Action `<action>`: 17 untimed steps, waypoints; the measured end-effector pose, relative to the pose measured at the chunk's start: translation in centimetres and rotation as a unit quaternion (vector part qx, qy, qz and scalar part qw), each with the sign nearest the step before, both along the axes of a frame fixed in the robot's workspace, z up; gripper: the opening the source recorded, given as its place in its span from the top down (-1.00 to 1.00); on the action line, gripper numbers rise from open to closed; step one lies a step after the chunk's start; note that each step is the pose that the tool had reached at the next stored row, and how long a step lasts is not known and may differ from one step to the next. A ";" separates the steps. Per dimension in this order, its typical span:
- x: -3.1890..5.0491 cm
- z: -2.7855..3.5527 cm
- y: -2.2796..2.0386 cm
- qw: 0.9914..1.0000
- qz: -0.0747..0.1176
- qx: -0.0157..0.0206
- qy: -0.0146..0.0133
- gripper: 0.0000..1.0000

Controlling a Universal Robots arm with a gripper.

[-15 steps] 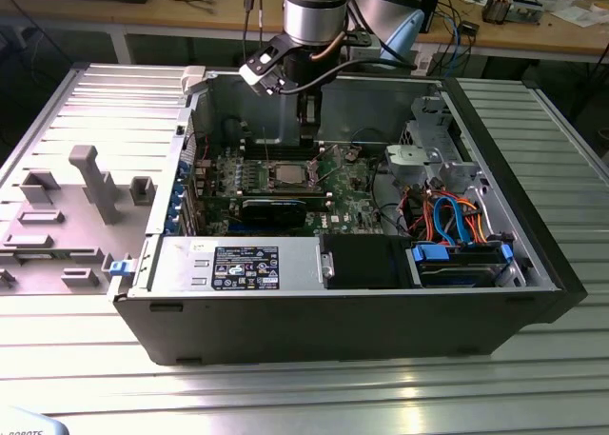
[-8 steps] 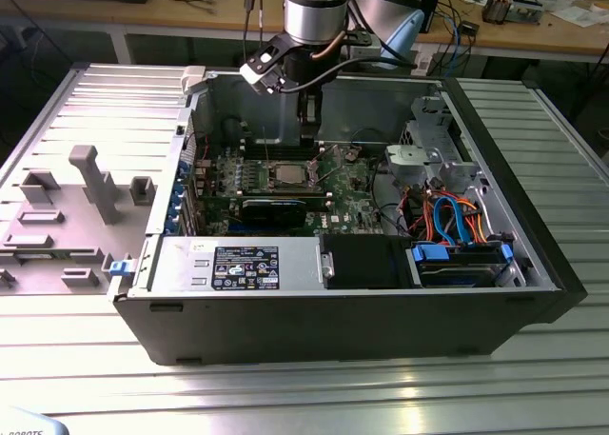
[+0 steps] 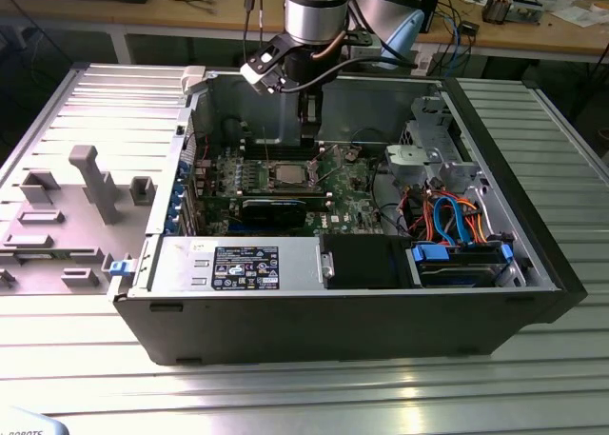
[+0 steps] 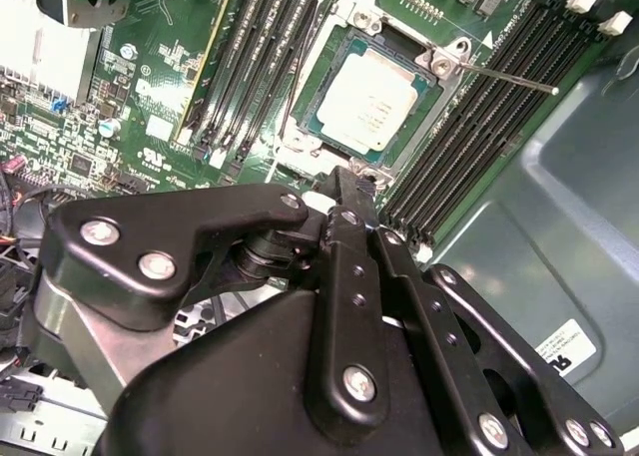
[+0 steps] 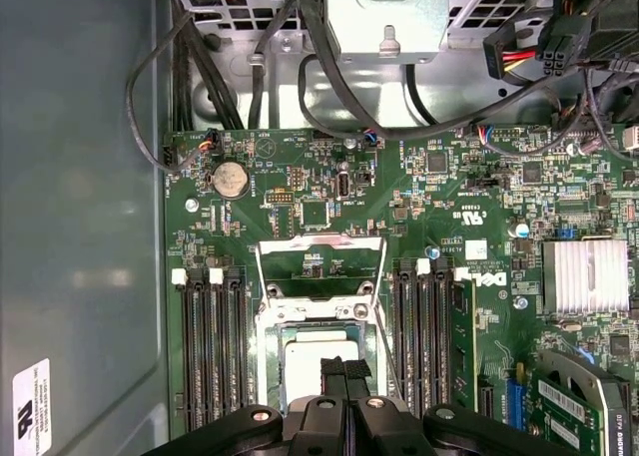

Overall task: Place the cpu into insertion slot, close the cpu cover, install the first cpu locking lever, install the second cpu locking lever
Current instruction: 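Close the cpu cover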

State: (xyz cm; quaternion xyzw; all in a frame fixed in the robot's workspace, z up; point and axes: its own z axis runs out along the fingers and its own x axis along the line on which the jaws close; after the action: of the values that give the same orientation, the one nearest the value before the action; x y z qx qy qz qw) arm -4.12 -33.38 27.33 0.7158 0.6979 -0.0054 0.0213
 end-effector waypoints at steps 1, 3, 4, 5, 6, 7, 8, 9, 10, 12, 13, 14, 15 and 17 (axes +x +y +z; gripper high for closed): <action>0.00 0.00 0.02 1.000 0.000 0.000 0.000 0.79; 0.01 0.00 0.03 1.000 0.000 -0.001 0.000 0.79; 0.00 0.00 0.04 1.000 0.000 -0.001 0.000 0.79; 0.00 0.00 0.04 1.000 0.000 -0.001 0.000 0.79; 0.00 0.00 0.04 1.000 0.000 -0.001 0.000 0.79; 0.00 0.00 0.04 1.000 0.000 -0.001 0.000 0.79; 0.02 0.00 0.04 1.000 0.000 -0.001 0.000 0.79; 0.06 0.00 0.04 1.000 0.000 -0.001 0.000 0.79; 0.09 0.00 0.04 1.000 0.000 -0.001 0.000 0.79; 0.14 0.00 0.04 1.000 0.000 -0.001 0.000 0.79; 0.17 0.00 0.04 1.000 0.000 -0.001 0.000 0.79; 0.17 0.00 0.04 1.000 0.000 -0.001 0.000 0.79; 0.18 0.00 0.05 1.000 0.000 -0.001 0.000 0.79; 0.19 0.00 0.04 1.000 0.000 -0.001 0.000 0.79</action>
State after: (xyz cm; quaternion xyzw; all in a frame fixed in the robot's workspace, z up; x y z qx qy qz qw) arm -3.93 -33.33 27.33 0.7158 0.6979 -0.0061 0.0221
